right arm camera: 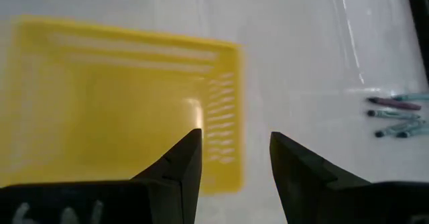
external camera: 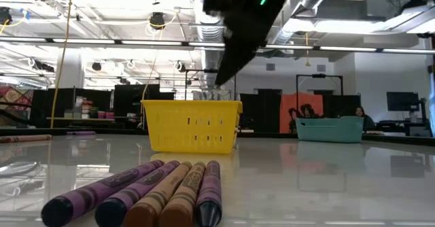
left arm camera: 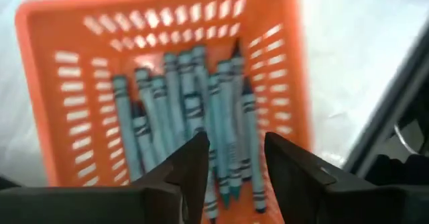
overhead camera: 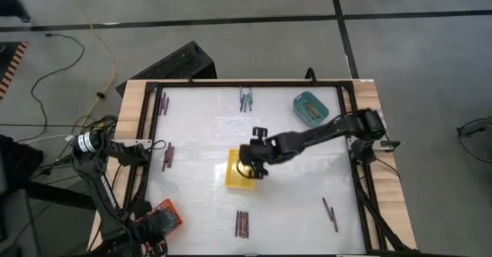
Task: Sort crayons
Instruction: Put the dark blue crayon into the orange basket
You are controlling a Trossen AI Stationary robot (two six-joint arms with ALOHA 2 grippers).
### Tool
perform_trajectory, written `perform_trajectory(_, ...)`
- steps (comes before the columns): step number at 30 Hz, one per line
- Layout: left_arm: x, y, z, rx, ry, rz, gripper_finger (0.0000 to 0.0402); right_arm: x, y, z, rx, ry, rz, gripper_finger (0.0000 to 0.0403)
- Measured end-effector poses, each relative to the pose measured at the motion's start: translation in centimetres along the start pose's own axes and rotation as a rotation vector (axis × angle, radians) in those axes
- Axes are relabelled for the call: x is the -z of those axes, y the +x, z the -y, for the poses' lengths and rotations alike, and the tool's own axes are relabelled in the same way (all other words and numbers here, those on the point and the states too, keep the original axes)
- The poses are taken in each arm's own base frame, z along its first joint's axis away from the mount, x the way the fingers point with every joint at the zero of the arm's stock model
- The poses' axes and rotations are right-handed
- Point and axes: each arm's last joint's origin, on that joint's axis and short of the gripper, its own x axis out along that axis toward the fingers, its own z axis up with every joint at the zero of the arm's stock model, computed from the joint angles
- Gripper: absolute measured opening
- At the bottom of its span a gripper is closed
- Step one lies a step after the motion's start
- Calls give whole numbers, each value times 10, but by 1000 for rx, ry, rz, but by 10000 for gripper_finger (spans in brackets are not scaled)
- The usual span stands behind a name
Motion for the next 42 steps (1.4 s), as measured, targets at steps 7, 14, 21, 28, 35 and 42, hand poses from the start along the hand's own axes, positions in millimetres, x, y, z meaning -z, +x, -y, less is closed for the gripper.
perform_trajectory(7,-10,-24,16,53,105,195,141,-10,39,63,-36,161,47,167)
perform_trajectory(14,-27,-42,22,25,193,468,140,-5,56,148,-34,417,117,155)
perform_trajectory(21,-47,-38,23,-38,248,508,139,10,61,205,-18,579,130,142)
perform_trajectory(28,-68,-33,23,-99,301,514,139,20,78,240,14,659,138,141)
perform_trajectory(35,-82,-29,21,-129,284,513,139,28,123,271,42,715,-43,141)
perform_trajectory(42,-83,-29,21,-137,299,524,139,15,139,289,55,731,-119,141)
